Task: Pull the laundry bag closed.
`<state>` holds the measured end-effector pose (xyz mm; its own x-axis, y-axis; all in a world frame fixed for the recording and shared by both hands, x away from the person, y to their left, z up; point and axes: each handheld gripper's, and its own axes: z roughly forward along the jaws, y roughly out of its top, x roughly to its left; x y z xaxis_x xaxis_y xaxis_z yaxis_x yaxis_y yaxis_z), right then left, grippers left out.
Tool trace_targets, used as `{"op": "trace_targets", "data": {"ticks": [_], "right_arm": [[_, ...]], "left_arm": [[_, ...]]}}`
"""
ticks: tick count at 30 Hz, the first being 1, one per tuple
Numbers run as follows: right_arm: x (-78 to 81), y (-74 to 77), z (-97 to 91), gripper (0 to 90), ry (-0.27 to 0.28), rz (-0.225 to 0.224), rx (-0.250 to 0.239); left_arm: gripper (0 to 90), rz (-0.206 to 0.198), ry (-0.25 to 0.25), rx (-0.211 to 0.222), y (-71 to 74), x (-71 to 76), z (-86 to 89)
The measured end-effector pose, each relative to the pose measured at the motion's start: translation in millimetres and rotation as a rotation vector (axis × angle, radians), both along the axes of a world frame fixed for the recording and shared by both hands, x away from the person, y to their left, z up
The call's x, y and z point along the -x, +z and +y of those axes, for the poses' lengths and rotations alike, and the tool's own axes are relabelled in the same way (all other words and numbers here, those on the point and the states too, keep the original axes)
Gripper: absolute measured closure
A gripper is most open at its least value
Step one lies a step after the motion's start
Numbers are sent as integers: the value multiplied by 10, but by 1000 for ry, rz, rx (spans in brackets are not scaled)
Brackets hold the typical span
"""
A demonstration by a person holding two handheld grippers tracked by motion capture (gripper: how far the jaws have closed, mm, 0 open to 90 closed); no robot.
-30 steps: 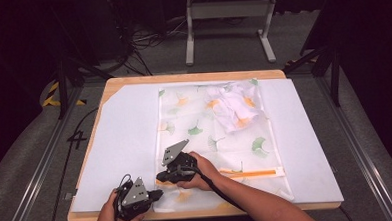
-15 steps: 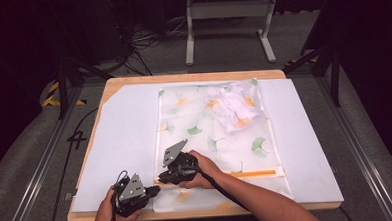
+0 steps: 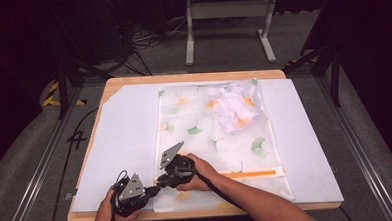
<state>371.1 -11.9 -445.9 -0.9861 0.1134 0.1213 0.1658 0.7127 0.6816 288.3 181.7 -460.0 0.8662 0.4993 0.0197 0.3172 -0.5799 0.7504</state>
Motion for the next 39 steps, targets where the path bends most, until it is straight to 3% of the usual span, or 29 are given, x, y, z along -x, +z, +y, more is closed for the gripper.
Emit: {"op": "trace_targets", "data": {"ticks": [5,13,19,25,30,34,39], "right_arm": [[-87,-17,-59,899,-31,73,-49],[-81,-9,-65,900,-47,81,-74],[-52,42,-44,900,-45,39,-51],[-28,63,-19,900,-36,32,-21],[-10,61,-24,900,-47,16,6],[6,58,-49,900,-52,10,10],[19,46,-103,900,-65,-5,18]], "left_arm": [[883,0,-3,-1,0,-4,3],[888,-2,-3,-4,2,1,-3],[866,-36,14,-34,23,-6,-40],[900,-57,14,-55,25,-47,-37],[900,-14,29,-25,9,-73,-18],[900,-14,36,-39,15,-66,-36],[900,4,50,-21,9,-73,-27]]}}
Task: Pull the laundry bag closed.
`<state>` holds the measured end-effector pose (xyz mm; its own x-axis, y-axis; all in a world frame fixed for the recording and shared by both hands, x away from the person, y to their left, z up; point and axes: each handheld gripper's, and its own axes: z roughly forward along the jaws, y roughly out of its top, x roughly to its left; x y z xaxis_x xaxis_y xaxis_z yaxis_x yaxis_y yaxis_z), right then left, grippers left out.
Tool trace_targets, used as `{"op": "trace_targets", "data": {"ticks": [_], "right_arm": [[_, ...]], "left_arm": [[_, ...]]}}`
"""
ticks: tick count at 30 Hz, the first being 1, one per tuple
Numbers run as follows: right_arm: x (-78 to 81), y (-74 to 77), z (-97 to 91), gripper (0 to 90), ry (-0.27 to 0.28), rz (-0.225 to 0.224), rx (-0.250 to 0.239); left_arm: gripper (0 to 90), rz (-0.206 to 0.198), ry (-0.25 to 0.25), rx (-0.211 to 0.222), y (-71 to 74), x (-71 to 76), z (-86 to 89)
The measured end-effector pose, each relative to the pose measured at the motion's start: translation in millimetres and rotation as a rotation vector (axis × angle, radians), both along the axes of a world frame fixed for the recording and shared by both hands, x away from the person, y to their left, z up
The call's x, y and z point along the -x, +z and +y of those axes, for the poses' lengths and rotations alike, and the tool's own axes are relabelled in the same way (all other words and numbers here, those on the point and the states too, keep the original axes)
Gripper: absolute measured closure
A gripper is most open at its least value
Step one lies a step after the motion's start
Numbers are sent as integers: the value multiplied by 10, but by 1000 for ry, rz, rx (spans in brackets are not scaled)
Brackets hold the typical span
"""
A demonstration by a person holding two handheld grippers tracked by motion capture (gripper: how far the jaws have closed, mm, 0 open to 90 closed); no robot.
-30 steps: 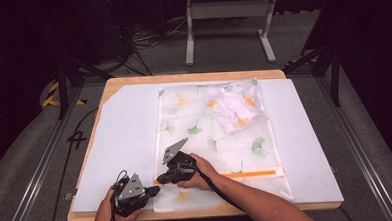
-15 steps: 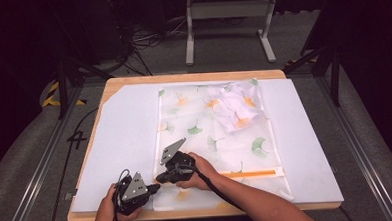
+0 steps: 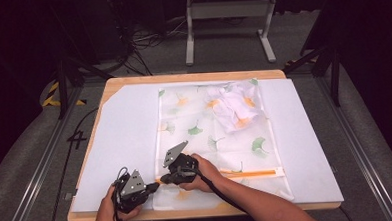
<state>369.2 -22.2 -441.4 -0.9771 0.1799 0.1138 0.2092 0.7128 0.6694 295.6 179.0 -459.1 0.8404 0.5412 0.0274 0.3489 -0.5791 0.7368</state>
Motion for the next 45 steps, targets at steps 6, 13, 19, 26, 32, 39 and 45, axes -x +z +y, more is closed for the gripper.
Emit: {"op": "trace_targets", "data": {"ticks": [6,13,19,26,32,39,45], "right_arm": [[-3,3,-44,900,-6,2,5],[11,-1,-90,900,-15,-5,10],[17,28,-147,900,-17,-16,26],[37,6,-252,900,-25,-25,20],[53,15,-324,900,-24,-32,26],[58,29,-411,900,-27,-43,37],[78,48,-462,900,-27,-48,52]], "left_arm": [[900,4,1,9,-6,-2,6],[900,5,-1,12,-8,-3,11],[900,8,-2,16,-10,-8,18],[900,-5,-2,6,-9,4,6],[900,-3,0,10,-11,2,11],[900,-4,0,9,-11,5,8],[900,-2,0,9,-10,2,11]]}}
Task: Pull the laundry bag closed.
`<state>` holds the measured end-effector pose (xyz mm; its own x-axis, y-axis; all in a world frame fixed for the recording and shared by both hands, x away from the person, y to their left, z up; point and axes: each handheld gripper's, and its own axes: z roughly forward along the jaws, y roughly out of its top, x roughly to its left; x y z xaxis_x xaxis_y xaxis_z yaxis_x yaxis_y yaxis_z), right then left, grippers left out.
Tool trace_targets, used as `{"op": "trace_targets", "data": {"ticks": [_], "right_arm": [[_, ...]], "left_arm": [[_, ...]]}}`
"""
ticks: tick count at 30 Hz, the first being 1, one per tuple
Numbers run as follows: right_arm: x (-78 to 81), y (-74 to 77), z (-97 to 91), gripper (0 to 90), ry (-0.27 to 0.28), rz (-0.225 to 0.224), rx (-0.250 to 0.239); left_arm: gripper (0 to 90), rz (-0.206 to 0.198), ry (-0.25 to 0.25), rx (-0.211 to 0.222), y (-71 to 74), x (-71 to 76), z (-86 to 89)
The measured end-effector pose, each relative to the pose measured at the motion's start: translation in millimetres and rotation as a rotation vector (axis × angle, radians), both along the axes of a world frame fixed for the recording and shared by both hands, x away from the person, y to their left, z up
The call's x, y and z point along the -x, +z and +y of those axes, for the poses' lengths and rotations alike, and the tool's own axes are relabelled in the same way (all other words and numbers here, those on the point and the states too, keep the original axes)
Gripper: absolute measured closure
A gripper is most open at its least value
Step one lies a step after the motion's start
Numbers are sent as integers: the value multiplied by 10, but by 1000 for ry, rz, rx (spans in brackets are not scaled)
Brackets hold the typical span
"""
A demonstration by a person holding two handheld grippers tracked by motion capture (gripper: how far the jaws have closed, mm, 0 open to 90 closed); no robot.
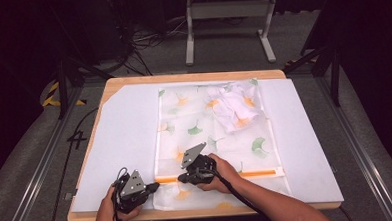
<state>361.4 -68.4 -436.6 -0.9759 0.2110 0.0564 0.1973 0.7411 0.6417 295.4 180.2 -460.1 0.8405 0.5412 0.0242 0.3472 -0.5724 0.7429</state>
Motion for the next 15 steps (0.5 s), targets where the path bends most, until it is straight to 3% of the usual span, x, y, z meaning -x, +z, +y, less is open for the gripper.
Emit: {"op": "trace_targets", "data": {"ticks": [7,15], "right_arm": [[21,39,-33,900,-1,-26,21],[32,64,-99,900,-6,-25,27]], "left_arm": [[900,1,-1,3,-1,-1,1],[900,3,-5,7,-3,-7,6]]}}
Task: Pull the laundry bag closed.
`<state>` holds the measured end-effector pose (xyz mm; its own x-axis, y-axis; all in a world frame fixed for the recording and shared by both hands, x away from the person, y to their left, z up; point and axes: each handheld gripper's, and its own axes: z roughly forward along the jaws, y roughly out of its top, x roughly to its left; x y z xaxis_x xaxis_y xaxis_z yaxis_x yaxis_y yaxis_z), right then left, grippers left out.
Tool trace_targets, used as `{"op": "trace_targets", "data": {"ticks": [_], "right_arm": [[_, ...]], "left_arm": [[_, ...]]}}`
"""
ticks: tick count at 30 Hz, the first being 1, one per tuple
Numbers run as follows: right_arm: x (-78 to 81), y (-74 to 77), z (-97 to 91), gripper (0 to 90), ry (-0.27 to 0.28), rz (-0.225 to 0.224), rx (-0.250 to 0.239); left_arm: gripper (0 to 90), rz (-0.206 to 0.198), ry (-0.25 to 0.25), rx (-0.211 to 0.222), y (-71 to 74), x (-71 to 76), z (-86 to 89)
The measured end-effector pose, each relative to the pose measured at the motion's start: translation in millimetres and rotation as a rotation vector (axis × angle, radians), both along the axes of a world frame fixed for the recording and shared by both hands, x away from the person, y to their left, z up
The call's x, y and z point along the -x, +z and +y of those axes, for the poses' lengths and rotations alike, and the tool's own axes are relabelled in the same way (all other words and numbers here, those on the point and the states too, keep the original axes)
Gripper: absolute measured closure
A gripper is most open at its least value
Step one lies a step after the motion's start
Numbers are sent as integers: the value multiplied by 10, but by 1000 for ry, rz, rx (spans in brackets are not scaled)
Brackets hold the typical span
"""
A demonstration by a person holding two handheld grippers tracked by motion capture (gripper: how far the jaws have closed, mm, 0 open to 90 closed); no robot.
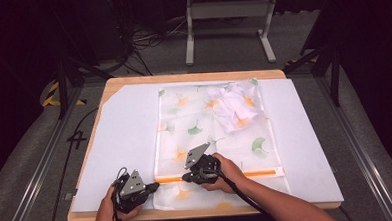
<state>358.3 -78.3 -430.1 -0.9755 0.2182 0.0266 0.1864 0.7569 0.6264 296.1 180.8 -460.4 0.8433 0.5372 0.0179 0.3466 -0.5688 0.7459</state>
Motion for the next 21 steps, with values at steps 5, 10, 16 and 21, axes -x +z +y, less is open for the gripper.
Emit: {"op": "trace_targets", "data": {"ticks": [5,10,16,21], "right_arm": [[-4,5,-40,900,-7,8,-12],[0,15,-79,900,-15,4,-14],[-22,17,-156,900,-35,15,-22],[-14,25,-219,900,-44,8,-16]], "left_arm": [[900,1,0,-1,1,1,0],[900,1,-1,0,0,-2,2],[900,2,3,-3,3,2,-3],[900,2,2,1,0,-1,1]]}}
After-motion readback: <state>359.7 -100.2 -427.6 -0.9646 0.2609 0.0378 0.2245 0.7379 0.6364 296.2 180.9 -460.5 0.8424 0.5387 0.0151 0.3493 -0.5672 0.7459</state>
